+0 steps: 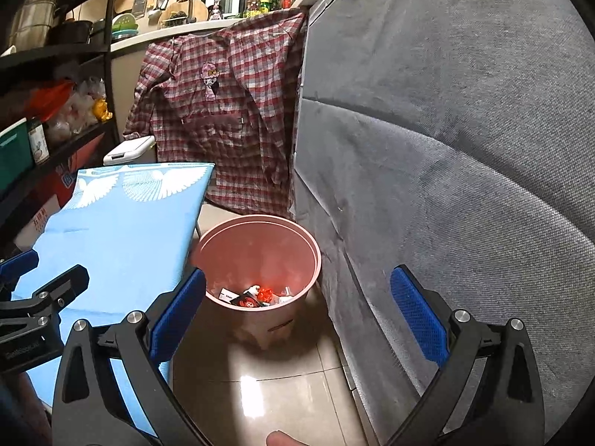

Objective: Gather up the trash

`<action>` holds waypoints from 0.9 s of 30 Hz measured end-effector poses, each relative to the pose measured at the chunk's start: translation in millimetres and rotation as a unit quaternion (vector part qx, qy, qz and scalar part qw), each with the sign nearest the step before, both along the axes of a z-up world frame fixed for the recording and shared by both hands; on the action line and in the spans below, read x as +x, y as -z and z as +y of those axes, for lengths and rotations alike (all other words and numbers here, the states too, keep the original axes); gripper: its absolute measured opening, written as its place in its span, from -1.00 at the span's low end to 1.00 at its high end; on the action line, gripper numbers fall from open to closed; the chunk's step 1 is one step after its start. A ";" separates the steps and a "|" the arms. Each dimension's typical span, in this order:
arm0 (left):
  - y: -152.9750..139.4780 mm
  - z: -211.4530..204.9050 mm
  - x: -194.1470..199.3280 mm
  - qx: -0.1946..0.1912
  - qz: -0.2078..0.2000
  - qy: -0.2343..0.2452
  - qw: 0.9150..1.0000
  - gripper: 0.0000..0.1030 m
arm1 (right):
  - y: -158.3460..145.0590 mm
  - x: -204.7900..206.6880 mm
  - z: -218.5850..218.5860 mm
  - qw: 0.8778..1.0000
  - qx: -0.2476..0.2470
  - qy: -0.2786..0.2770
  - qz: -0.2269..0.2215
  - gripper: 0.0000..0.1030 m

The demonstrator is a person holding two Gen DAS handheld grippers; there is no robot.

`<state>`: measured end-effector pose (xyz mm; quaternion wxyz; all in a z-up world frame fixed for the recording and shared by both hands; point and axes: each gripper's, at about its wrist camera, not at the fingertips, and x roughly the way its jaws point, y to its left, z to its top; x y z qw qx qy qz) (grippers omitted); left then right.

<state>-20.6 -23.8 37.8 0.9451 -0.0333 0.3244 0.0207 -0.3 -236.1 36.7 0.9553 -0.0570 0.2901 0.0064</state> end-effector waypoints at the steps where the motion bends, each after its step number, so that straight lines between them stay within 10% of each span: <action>1: 0.9 -0.7 -0.2 0.001 0.001 -0.001 1.000 0.84 | 0.1 0.9 1.5 1.000 -0.001 0.000 0.000 0.89; 27: 0.9 -6.8 2.2 0.002 -0.002 0.000 1.000 0.84 | -0.2 3.4 -5.0 1.000 0.007 0.006 0.000 0.89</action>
